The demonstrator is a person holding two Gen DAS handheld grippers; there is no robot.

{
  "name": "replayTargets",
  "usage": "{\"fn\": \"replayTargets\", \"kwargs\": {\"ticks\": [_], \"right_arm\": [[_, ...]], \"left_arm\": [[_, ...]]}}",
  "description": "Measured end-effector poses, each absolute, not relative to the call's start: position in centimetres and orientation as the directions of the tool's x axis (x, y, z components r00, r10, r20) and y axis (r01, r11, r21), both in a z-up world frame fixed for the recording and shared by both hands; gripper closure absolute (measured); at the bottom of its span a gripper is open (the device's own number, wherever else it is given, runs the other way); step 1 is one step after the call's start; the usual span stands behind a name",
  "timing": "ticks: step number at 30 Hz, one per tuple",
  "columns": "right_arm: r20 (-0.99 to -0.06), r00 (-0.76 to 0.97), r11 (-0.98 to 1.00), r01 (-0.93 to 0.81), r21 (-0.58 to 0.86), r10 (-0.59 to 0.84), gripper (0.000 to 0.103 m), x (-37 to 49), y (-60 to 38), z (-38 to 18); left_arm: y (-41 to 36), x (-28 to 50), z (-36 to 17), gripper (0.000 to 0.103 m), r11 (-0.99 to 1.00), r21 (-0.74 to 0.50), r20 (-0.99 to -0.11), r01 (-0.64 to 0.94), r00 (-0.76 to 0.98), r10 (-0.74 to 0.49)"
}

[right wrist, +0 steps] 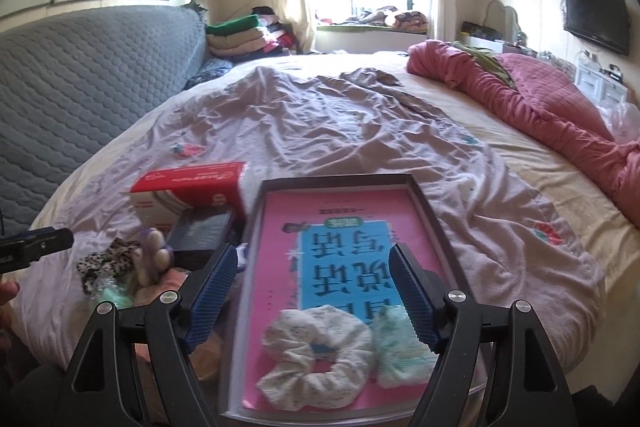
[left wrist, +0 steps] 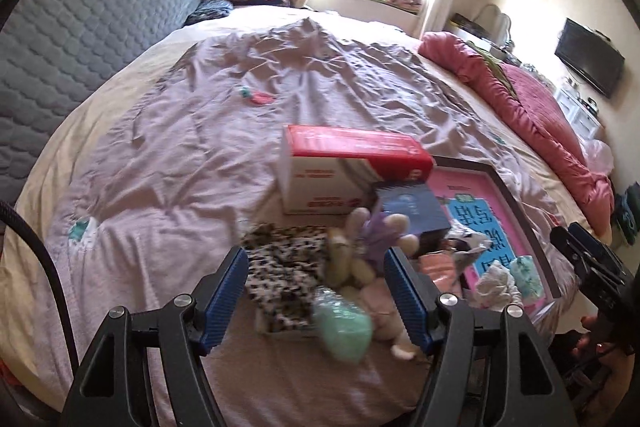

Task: Organize soft objects
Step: 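Move both open tools back over the pile of soft items, then grasp the mint-green mesh bag with the left tool while the right tool grasps the pink towel roll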

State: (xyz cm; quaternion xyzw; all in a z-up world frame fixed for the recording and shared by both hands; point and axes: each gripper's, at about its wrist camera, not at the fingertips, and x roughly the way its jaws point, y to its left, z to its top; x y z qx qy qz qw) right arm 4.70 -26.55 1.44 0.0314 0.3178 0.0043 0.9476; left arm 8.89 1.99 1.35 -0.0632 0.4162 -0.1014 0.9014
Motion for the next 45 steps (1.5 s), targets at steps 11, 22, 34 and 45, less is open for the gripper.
{"fn": "replayTargets", "kwargs": {"ticks": [11, 22, 34, 45], "right_arm": [[-0.627, 0.772, 0.994, -0.084, 0.063, 0.105, 0.024, 5.2, -22.5, 1.6], [-0.674, 0.722, 0.986, -0.157, 0.06, 0.156, 0.024, 5.3, -19.9, 0.5], [-0.741, 0.647, 0.973, -0.226, 0.035, 0.177, 0.024, 5.8, -18.0, -1.6], [-0.791, 0.578, 0.969, -0.237, 0.072, 0.201, 0.024, 7.6, -16.4, -3.5]], "left_arm": [[1.5, 8.2, -1.1, 0.034, 0.963, -0.216, -0.788, 0.161, 0.554, -0.27], [-1.5, 7.7, -4.5, 0.034, 0.95, -0.248, -0.845, 0.191, 0.436, -0.308], [-1.2, 8.8, -6.2, 0.043, 0.938, -0.308, -0.85, 0.16, 0.397, -0.347], [-0.6, 9.6, -7.5, 0.061, 0.922, -0.348, -0.839, 0.172, 0.382, -0.388]]}}
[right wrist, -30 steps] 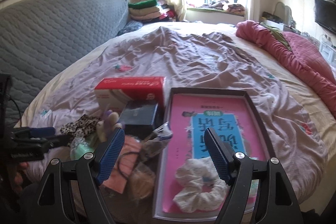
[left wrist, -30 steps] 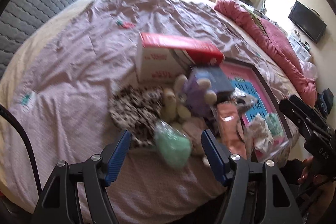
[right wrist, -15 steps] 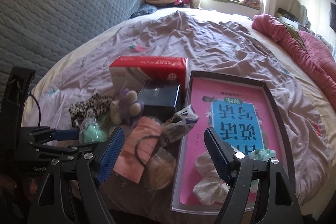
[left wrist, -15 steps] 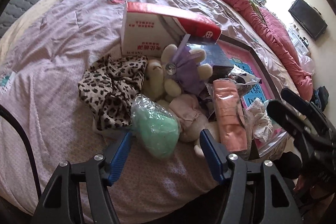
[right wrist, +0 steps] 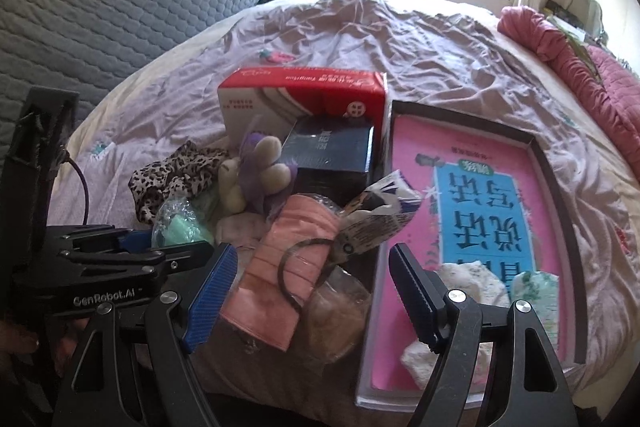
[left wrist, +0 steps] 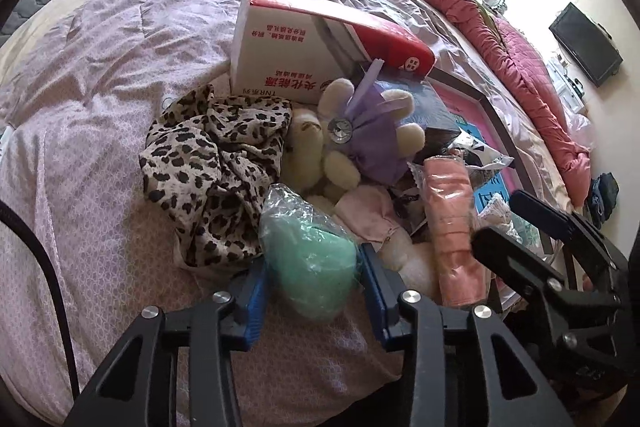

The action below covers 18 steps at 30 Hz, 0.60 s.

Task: Organize soft objects
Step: 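Grasp the mint-green mesh bag with the left tool while the right tool grasps the pink towel roll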

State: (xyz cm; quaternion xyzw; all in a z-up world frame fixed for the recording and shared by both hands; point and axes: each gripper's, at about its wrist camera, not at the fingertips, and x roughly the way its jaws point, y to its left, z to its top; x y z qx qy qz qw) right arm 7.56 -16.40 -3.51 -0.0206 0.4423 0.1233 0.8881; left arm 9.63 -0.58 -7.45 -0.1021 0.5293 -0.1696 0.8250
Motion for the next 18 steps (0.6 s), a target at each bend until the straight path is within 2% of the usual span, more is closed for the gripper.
{"fn": "replayTargets", "kwargs": {"ticks": [8, 9, 11, 16, 18], "right_arm": [[-0.828, 0.526, 0.97, -0.229, 0.083, 0.195, 0.027, 9.7, -15.2, -4.6], [-0.833, 0.52, 0.971, -0.227, 0.078, 0.188, 0.035, 9.9, -15.0, -4.9], [-0.849, 0.5, 0.972, -0.224, 0.066, 0.172, 0.043, 10.4, -14.7, -5.5], [-0.861, 0.493, 0.97, -0.243, -0.002, 0.122, 0.048, 10.8, -13.6, -6.8], [-0.858, 0.5, 0.97, -0.242, -0.006, 0.119, 0.06, 10.8, -13.7, -6.8]], "left_arm": [[-0.2, 9.3, -7.5, 0.062, 0.913, -0.359, -0.831, 0.194, 0.38, -0.407], [-0.1, 9.3, -7.4, 0.062, 0.912, -0.361, -0.829, 0.197, 0.379, -0.41], [0.0, 9.3, -7.4, 0.062, 0.909, -0.368, -0.827, 0.197, 0.377, -0.416], [0.2, 9.2, -7.3, 0.062, 0.902, -0.383, -0.821, 0.2, 0.374, -0.431], [0.1, 9.2, -7.3, 0.062, 0.901, -0.384, -0.82, 0.204, 0.374, -0.434]]}}
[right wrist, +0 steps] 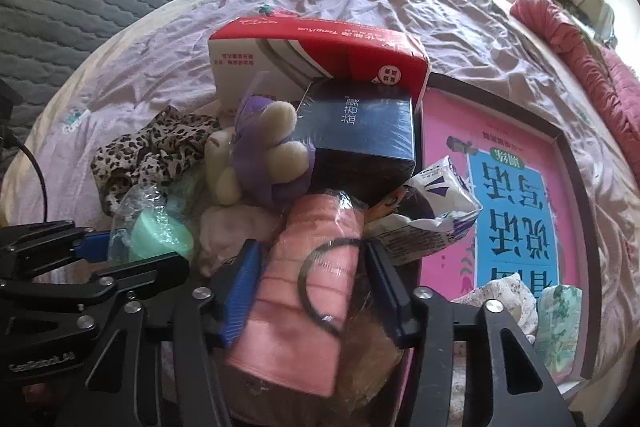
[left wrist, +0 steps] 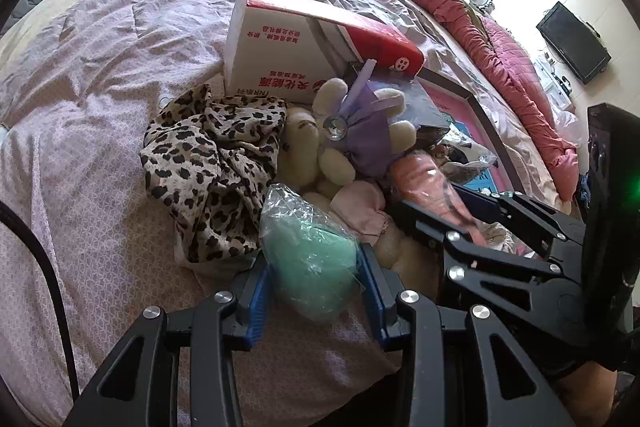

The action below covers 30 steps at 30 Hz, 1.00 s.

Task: Organize soft objects
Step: 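Grasp the mint-green mesh bag with the left tool while the right tool grasps the pink towel roll, then carry the green bag in the left tool while the right tool carries the pink roll over the tray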

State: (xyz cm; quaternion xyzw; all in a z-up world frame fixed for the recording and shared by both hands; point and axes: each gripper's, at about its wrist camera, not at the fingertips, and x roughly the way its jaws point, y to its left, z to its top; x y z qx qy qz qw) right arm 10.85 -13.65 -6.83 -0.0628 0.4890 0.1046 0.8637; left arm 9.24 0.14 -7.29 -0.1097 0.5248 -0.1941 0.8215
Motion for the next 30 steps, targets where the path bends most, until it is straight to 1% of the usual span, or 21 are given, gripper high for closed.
{"fn": "replayTargets", "kwargs": {"ticks": [3, 12, 17, 30], "right_arm": [[-0.851, 0.502, 0.971, -0.237, 0.035, 0.153, 0.061, 10.9, -14.1, -6.8], [-0.79, 0.562, 0.966, -0.207, 0.153, 0.246, 0.063, 9.4, -15.9, -4.4], [-0.768, 0.587, 0.965, -0.191, 0.178, 0.258, 0.063, 8.8, -16.8, -3.3], [-0.713, 0.653, 0.966, -0.153, 0.207, 0.256, 0.063, 7.7, -18.9, -0.7]], "left_arm": [[-0.2, 9.1, -7.2, 0.062, 0.899, -0.381, -0.819, 0.214, 0.374, -0.436], [-1.2, 8.3, -5.3, 0.062, 0.882, -0.388, -0.79, 0.267, 0.397, -0.468], [-1.8, 7.7, -3.6, 0.062, 0.874, -0.38, -0.764, 0.304, 0.429, -0.482], [-3.0, 7.1, -1.9, 0.062, 0.867, -0.357, -0.738, 0.348, 0.464, -0.49]]}}
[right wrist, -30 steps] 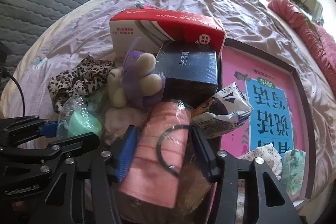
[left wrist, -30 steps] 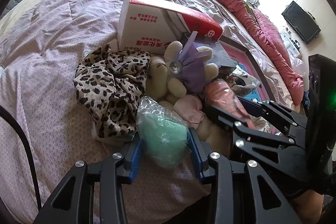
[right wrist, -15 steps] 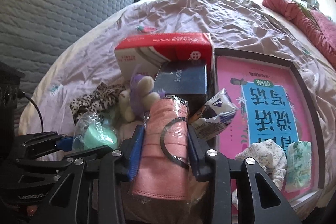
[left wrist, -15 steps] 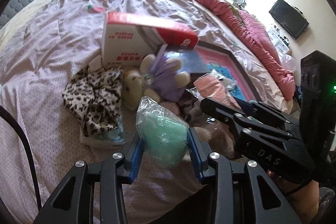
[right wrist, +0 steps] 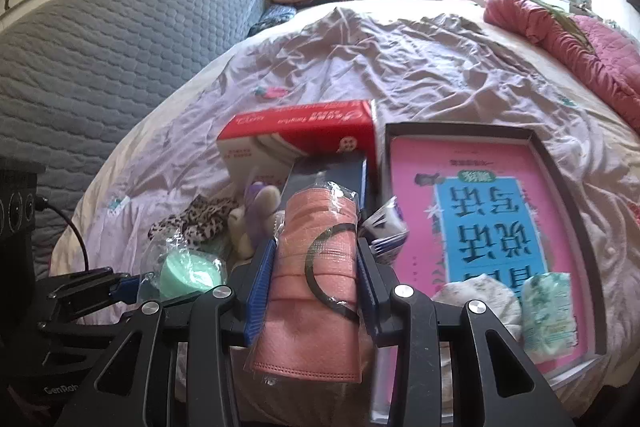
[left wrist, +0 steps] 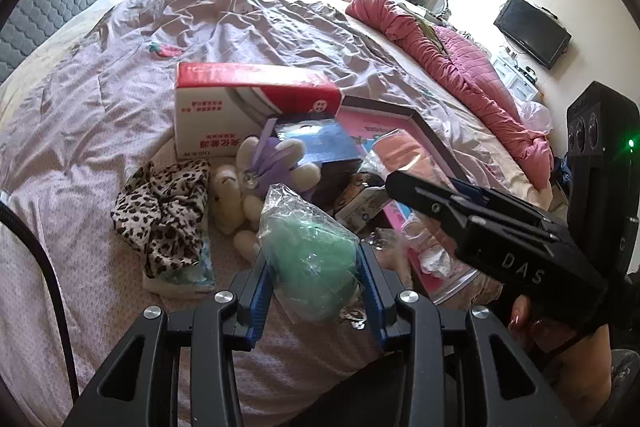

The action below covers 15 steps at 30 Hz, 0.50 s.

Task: Organize soft objects
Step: 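Carry the green bag in the left tool while the right tool carries the pink roll over the tray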

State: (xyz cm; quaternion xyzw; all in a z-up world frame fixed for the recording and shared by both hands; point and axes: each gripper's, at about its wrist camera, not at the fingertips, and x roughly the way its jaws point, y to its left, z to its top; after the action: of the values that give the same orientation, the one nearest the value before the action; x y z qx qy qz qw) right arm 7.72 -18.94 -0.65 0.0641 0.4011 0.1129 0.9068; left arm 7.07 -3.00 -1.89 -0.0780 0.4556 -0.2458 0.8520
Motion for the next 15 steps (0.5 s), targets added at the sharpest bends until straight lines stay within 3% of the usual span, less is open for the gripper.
{"fn": "replayTargets", "kwargs": {"ticks": [15], "right_arm": [[-0.661, 0.714, 0.967, -0.094, 0.235, 0.23, 0.063, 6.2, -23.5, 1.6]], "left_arm": [[-6.6, 5.9, 0.7, 0.062, 0.862, -0.313, -0.719, 0.399, 0.494, -0.489]]}}
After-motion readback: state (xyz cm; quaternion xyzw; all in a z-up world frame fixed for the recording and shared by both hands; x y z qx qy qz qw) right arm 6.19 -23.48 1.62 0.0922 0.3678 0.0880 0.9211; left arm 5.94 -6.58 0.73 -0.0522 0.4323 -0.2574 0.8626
